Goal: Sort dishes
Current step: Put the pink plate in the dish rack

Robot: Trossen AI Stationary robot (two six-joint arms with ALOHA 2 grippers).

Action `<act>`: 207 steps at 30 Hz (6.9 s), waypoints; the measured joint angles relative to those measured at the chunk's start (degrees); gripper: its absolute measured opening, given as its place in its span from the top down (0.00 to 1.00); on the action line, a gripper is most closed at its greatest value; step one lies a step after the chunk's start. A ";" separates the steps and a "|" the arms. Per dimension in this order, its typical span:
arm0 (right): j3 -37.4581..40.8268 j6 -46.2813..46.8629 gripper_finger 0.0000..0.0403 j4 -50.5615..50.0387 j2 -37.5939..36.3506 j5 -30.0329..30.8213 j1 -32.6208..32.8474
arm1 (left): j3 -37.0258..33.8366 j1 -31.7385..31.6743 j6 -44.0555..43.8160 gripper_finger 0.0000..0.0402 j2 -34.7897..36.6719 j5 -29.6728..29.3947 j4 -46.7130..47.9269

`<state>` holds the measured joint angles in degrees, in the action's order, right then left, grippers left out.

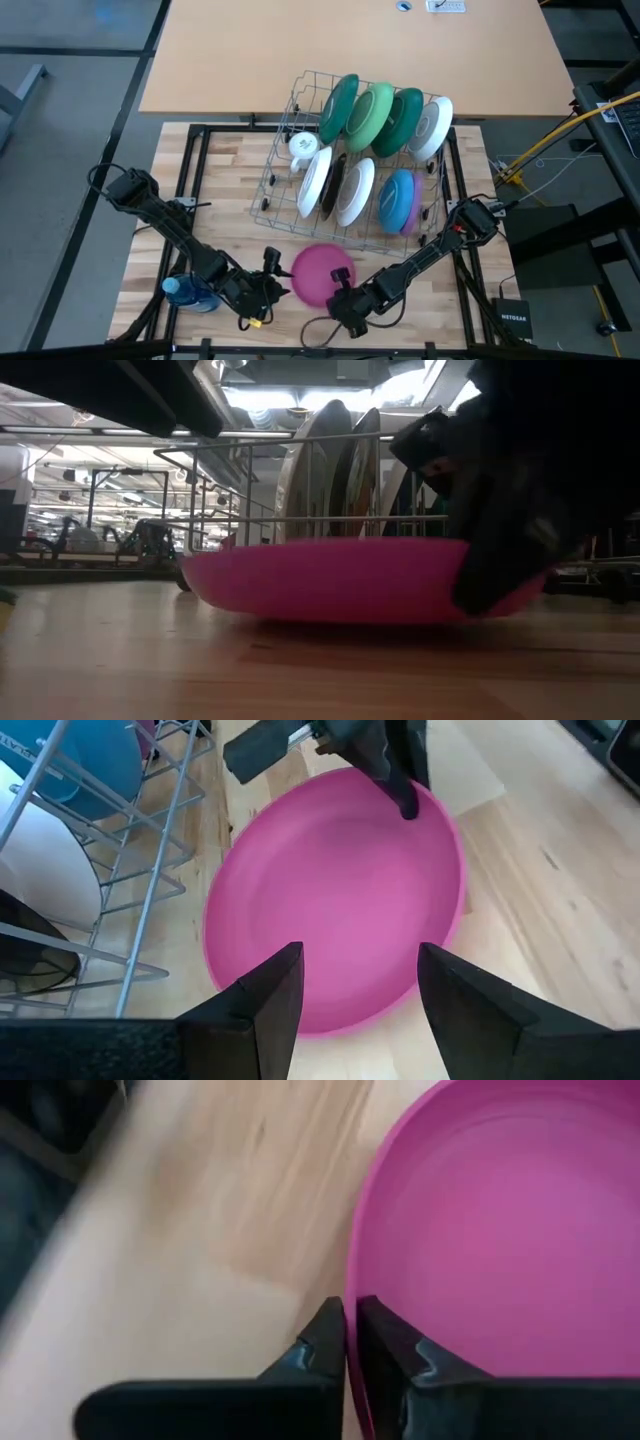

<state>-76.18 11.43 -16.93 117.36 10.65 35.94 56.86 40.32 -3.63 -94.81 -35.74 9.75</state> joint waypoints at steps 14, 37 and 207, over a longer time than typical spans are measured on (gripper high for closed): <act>-16.10 23.57 0.98 -9.64 -0.07 -7.23 0.21 | 0.02 1.68 -11.46 0.54 2.45 -0.45 -4.06; -58.93 42.44 0.98 -57.22 -0.03 3.42 5.83 | 0.15 5.19 -7.20 0.54 16.86 -0.46 -2.55; 15.89 76.96 0.98 9.25 -38.71 69.73 -2.94 | 0.09 -1.03 -10.98 0.54 16.95 -0.49 3.92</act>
<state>-60.29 88.39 -7.68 78.65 80.38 33.00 56.95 39.28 -14.61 -77.87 -36.23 13.67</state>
